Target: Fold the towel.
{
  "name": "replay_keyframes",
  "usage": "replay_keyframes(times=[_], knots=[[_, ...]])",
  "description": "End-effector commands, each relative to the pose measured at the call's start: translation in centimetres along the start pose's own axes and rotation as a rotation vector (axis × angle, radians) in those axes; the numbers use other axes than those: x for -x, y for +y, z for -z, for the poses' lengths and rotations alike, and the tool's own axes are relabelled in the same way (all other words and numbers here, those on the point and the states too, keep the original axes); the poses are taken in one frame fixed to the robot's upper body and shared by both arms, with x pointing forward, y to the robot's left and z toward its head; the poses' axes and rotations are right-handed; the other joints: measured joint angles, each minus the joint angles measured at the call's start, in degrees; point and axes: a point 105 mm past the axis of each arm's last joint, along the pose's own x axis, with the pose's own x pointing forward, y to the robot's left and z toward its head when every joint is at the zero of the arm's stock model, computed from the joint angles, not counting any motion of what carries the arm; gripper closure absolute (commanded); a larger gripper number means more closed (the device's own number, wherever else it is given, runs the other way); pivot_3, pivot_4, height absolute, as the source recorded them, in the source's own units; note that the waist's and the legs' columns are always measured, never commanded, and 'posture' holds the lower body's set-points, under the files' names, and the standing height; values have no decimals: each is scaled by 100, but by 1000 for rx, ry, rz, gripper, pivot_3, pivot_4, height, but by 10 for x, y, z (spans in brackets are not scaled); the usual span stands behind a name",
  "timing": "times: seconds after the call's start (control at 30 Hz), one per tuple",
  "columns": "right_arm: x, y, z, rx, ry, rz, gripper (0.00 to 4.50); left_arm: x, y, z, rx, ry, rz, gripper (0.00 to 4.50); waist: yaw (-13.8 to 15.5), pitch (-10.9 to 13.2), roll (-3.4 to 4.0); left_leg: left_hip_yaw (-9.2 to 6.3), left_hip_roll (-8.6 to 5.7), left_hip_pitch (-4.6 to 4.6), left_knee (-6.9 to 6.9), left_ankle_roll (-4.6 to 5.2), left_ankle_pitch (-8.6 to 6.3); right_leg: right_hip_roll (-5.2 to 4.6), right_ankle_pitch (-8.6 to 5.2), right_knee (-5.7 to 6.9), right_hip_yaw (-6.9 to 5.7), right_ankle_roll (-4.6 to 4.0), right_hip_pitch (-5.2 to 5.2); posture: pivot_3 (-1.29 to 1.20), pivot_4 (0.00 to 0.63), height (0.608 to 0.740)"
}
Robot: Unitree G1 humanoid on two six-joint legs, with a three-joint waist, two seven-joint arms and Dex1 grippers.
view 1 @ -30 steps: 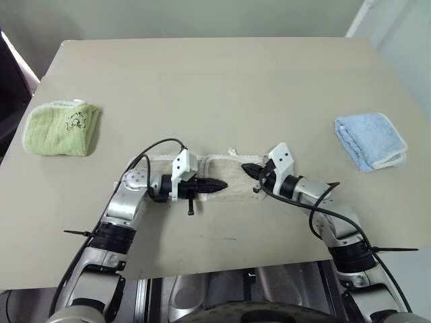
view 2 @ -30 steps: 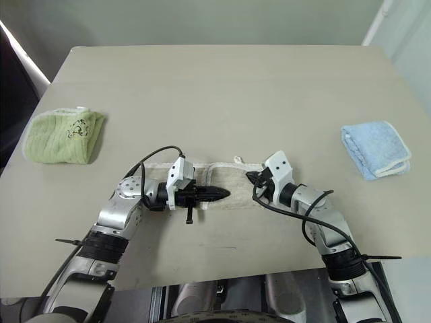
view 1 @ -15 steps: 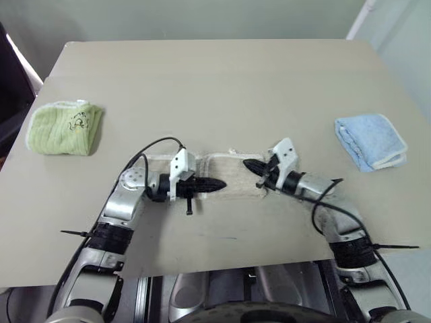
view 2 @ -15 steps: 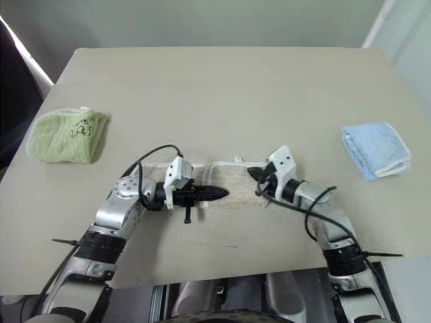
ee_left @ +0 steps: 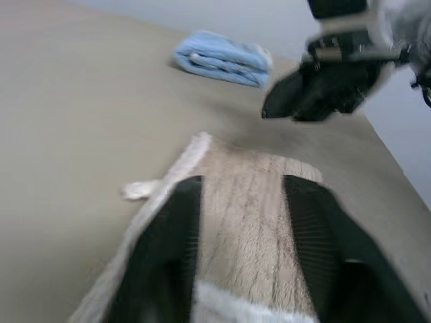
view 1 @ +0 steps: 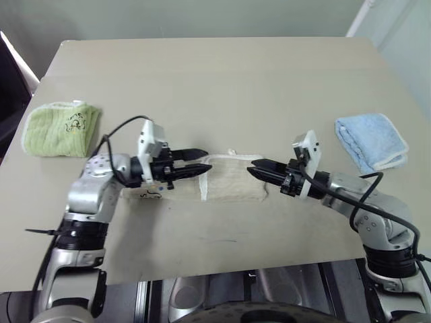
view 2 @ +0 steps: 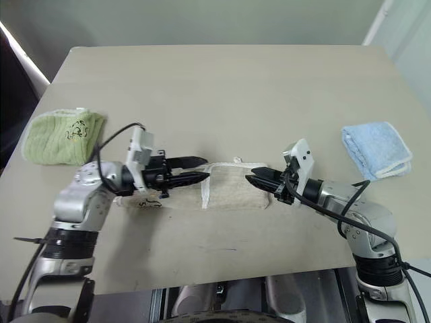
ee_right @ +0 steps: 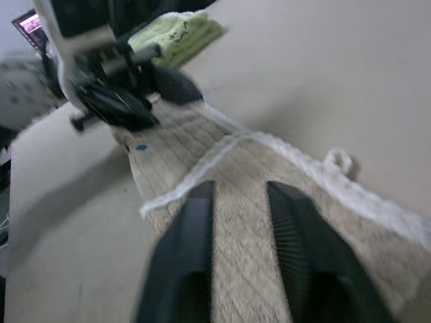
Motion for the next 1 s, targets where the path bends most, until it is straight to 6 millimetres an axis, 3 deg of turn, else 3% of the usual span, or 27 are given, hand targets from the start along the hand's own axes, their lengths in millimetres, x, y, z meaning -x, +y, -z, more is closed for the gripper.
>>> replay_keyframes(times=[0.03, 0.13, 0.23, 0.43, 0.6, 0.73, 0.9, 1.0], knots=[[-2, 12, -13, 57, -23, -59, 1838, 22, -2, -22, 48, -62, -62, 1031, -13, 0, 0, 0, 1, 2, -5, 0, 2, 0, 0, 0, 0, -2, -2, 0, 150, 703], [-7, 14, -15, 65, -24, -80, 786, 41, -2, -26, 89, -66, -120, 32, -22, 0, 0, 0, 2, 4, -18, -8, 8, 2, 1, 1, 0, -9, -7, 0, 150, 703], [-14, 17, -20, 71, -34, -108, 50, 63, -2, -29, 136, -87, -220, 0, -40, 0, 0, 0, 3, 4, -25, -10, 11, 3, -1, 4, 0, -15, -14, 0, 150, 703], [-24, 33, -25, 139, -6, -257, 50, 105, -3, -29, 321, -87, -430, 0, -56, 0, -1, 0, 5, 3, -35, -18, 14, 5, -5, 6, -1, -26, -22, 0, 150, 703], [-35, 30, -21, 190, 27, -287, 50, 148, 1, -17, 586, -6, -632, 0, -57, 0, -1, -1, 7, 3, -40, -28, 17, 8, -4, 12, -3, -44, -31, 0, 150, 703], [-42, 30, -25, 193, 24, -310, 50, 161, -1, -5, 763, -46, -692, 0, -48, 0, 0, -3, 7, 3, -43, -40, 24, 8, 0, 17, -2, -53, -37, 0, 150, 703], [-46, 30, -25, 179, 43, -324, 50, 163, -20, 16, 909, -63, -697, 0, -66, -1, -4, -4, 8, 3, -49, -60, 29, 14, -1, 19, -1, -65, -46, 0, 150, 703], [-48, 30, -24, 175, 54, -329, 50, 169, -32, 28, 969, -63, -719, 0, -66, 0, -9, -7, 11, 3, -57, -126, 60, 20, -5, 20, 0, -72, -50, 0, 150, 703]])
